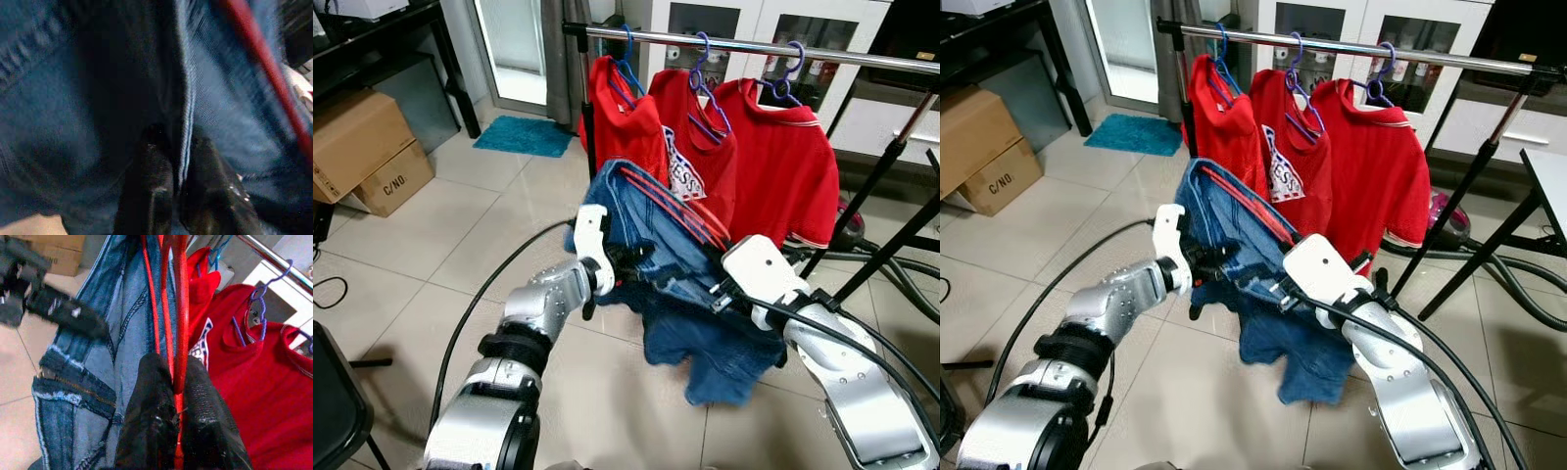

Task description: Hang hanger

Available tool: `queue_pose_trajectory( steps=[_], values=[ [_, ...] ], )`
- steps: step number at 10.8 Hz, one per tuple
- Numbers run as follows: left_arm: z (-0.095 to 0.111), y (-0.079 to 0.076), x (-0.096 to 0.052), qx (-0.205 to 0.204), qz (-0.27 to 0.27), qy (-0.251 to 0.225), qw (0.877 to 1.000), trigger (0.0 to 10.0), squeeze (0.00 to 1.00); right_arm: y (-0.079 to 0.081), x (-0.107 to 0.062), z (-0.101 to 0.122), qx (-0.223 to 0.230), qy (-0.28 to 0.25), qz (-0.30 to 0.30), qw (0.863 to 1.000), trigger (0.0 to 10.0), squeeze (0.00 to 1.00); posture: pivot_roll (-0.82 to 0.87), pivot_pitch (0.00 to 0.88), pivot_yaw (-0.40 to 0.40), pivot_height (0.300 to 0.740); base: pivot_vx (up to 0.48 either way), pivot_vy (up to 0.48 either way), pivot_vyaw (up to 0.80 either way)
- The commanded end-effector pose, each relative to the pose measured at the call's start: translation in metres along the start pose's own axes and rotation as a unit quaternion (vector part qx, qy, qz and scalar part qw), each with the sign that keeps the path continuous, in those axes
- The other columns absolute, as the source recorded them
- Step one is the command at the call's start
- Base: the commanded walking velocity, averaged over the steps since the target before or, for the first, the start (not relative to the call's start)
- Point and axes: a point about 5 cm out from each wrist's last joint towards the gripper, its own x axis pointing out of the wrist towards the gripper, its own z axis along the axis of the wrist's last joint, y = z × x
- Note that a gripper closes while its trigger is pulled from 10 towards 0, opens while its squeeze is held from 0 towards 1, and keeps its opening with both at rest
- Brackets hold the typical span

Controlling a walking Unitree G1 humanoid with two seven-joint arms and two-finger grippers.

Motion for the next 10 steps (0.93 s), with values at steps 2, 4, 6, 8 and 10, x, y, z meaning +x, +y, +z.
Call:
queue_pose_trajectory(
  steps=[2, 4, 6, 8, 10],
  values=[
    [0.014, -0.005, -0.003, 0.018, 0.007, -0.016, 1.000, 0.0, 0.00, 0.000, -0.001, 0.007, -0.012, -0.011, 0.004, 1.000, 10.0, 0.00, -0.08, 0.000, 0.050, 0.740, 0.000, 0.000, 0.00],
    [0.020, -0.002, -0.007, 0.009, 0.031, -0.027, 0.999, 0.0, 0.00, 0.001, -0.001, 0.006, -0.011, -0.007, 0.007, 1.000, 10.0, 0.00, -0.08, 0.000, 0.050, 0.740, 0.000, 0.000, 0.00],
    [0.030, -0.016, -0.010, 0.052, 0.009, -0.026, 0.998, 0.0, 0.00, 0.006, -0.001, -0.001, -0.022, 0.024, 0.038, 0.999, 10.0, 0.00, -0.08, 0.000, 0.052, 0.740, 0.000, 0.000, 0.00],
    [0.060, -0.041, -0.018, 0.147, -0.029, -0.044, 0.988, 0.0, 0.00, 0.021, -0.009, -0.023, -0.019, 0.092, 0.104, 0.990, 10.0, 0.00, -0.08, 0.000, 0.053, 0.740, 0.000, 0.000, 0.00],
    [0.073, -0.044, -0.025, 0.185, -0.019, -0.052, 0.981, 0.0, 0.00, 0.018, -0.011, -0.025, -0.008, 0.094, 0.098, 0.991, 10.0, 0.00, -0.08, 0.000, 0.050, 0.740, 0.000, 0.000, 0.00]
  ],
)
